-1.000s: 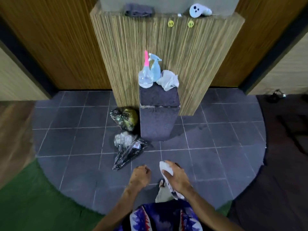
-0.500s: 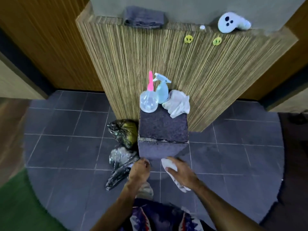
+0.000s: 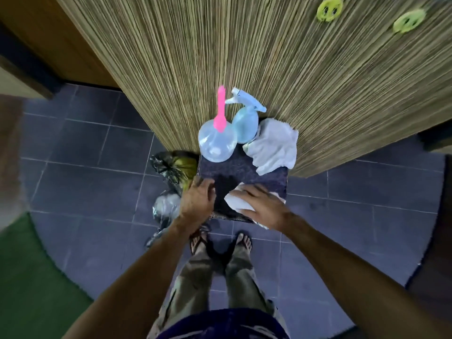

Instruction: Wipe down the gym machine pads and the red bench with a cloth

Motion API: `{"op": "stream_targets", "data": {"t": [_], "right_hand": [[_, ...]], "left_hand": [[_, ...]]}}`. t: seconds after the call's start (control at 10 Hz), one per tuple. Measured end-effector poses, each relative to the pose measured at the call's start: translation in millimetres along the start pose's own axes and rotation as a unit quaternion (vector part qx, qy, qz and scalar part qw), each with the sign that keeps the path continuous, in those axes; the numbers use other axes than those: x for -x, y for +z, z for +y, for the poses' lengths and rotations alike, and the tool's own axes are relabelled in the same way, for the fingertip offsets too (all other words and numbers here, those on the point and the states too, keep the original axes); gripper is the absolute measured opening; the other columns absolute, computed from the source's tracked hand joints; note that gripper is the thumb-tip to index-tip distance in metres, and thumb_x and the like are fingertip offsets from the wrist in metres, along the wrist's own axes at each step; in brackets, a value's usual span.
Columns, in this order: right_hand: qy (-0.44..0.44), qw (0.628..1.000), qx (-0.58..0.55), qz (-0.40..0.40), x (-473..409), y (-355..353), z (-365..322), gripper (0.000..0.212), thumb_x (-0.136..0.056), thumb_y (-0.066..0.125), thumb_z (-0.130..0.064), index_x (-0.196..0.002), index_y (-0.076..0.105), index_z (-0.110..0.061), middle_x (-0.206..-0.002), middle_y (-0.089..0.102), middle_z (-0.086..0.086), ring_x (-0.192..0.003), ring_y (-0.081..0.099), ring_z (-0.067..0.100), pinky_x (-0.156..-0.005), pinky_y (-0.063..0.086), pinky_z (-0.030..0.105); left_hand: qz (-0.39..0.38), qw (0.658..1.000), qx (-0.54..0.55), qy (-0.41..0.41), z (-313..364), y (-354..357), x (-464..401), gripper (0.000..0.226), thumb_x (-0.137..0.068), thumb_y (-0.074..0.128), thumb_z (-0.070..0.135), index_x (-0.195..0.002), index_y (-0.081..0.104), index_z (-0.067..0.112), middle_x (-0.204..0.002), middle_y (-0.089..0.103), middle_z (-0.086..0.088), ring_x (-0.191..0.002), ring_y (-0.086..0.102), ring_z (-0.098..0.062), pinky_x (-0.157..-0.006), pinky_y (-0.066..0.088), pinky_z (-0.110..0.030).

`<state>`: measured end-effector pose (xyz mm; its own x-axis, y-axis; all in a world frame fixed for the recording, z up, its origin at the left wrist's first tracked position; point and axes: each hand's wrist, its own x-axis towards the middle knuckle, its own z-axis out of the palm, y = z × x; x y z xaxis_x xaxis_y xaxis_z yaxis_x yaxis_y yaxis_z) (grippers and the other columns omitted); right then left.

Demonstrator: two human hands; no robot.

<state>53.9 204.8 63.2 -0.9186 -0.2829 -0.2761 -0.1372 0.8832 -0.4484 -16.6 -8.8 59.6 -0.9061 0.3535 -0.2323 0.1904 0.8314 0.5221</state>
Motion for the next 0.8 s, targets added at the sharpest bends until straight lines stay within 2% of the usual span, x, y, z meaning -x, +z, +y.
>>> {"op": "stream_targets", "data": {"t": [0.1, 0.2, 0.3, 0.4, 0.5, 0.6, 0.7, 0.8], "right_hand": [[-0.117, 0.990, 0.066, 0.040, -15.9, 8.6, 25.5, 0.058, -0.089, 0.073, -0.032, -0.142, 0.051, -0.024, -0.140, 0.054, 0.006, -0.129, 0.041, 0.025, -0.105, 0.039, 0.033], [-0.159, 0.983, 0.085, 0.043, -25.2, 24.8, 48.2, 0.061, -0.086, 0.076, -0.032, -0.141, 0.052, -0.022, -0.144, 0.052, 0.009, -0.134, 0.047, 0.032, -0.108, 0.043, 0.038], [-0.186, 0.975, 0.114, 0.044, -26.2, 41.0, 65.2, 0.057, -0.093, 0.067, -0.039, -0.145, 0.047, -0.027, -0.156, 0.041, 0.009, -0.146, 0.035, 0.033, -0.112, 0.042, 0.047], [-0.192, 0.970, 0.133, 0.067, -26.6, 53.0, 71.5, 0.055, -0.094, 0.061, -0.042, -0.145, 0.046, -0.031, -0.158, 0.038, 0.008, -0.148, 0.032, 0.031, -0.110, 0.042, 0.046], [-0.191, 0.964, 0.162, 0.089, -28.1, 54.1, 74.0, 0.054, -0.092, 0.053, -0.046, -0.144, 0.049, -0.034, -0.155, 0.044, 0.007, -0.144, 0.039, 0.030, -0.106, 0.039, 0.040], [-0.193, 0.967, 0.146, 0.075, -25.9, 51.7, 69.4, 0.055, -0.093, 0.056, -0.046, -0.145, 0.048, -0.032, -0.156, 0.042, 0.008, -0.146, 0.036, 0.031, -0.113, 0.029, 0.041], [-0.175, 0.977, 0.117, 0.043, -23.7, 36.0, 61.2, 0.055, -0.099, 0.051, -0.050, -0.150, 0.041, -0.031, -0.163, 0.029, 0.007, -0.153, 0.017, 0.030, -0.123, 0.018, 0.052], [-0.093, 0.988, 0.066, 0.102, -6.5, 7.1, 43.6, 0.056, -0.100, 0.047, -0.057, -0.149, 0.044, -0.031, -0.164, 0.027, 0.003, -0.155, 0.015, 0.026, -0.121, 0.020, 0.057]], "left_hand": [[0.000, 0.995, -0.076, 0.071, -19.8, 23.5, -16.0, 0.040, -0.094, 0.052, 0.025, -0.132, 0.054, 0.015, -0.144, 0.047, -0.015, -0.129, 0.049, -0.039, -0.103, 0.047, -0.052], [-0.015, 0.984, -0.125, 0.127, -37.9, 47.9, -23.3, 0.054, -0.098, 0.041, 0.034, -0.147, 0.040, 0.013, -0.159, 0.028, -0.017, -0.146, 0.029, -0.037, -0.115, 0.034, -0.048], [-0.004, 0.977, -0.154, 0.146, -44.2, 61.8, -23.9, 0.057, -0.102, 0.039, 0.036, -0.153, 0.028, 0.012, -0.163, 0.017, -0.015, -0.152, 0.014, -0.032, -0.123, 0.022, -0.047], [0.013, 0.976, -0.163, 0.145, -47.9, 71.8, -23.0, 0.058, -0.103, 0.037, 0.037, -0.154, 0.024, 0.012, -0.164, 0.014, -0.014, -0.154, 0.009, -0.029, -0.124, 0.019, -0.047], [0.038, 0.974, -0.171, 0.144, -50.6, 78.4, -25.1, 0.058, -0.102, 0.039, 0.036, -0.154, 0.027, 0.013, -0.164, 0.015, -0.013, -0.153, 0.011, -0.029, -0.123, 0.020, -0.046], [0.030, 0.975, -0.170, 0.139, -49.1, 79.7, -19.7, 0.058, -0.102, 0.038, 0.037, -0.154, 0.025, 0.014, -0.164, 0.015, -0.013, -0.153, 0.010, -0.028, -0.124, 0.018, -0.045], [0.003, 0.977, -0.156, 0.143, -43.4, 64.7, -27.3, 0.057, -0.103, 0.036, 0.037, -0.154, 0.027, 0.013, -0.164, 0.014, -0.012, -0.153, 0.011, -0.029, -0.123, 0.021, -0.046], [0.007, 0.984, -0.104, 0.144, -38.3, 40.4, -1.6, 0.056, -0.102, 0.036, 0.039, -0.151, 0.034, 0.012, -0.163, 0.020, -0.011, -0.150, 0.023, -0.030, -0.119, 0.029, -0.044]]}}
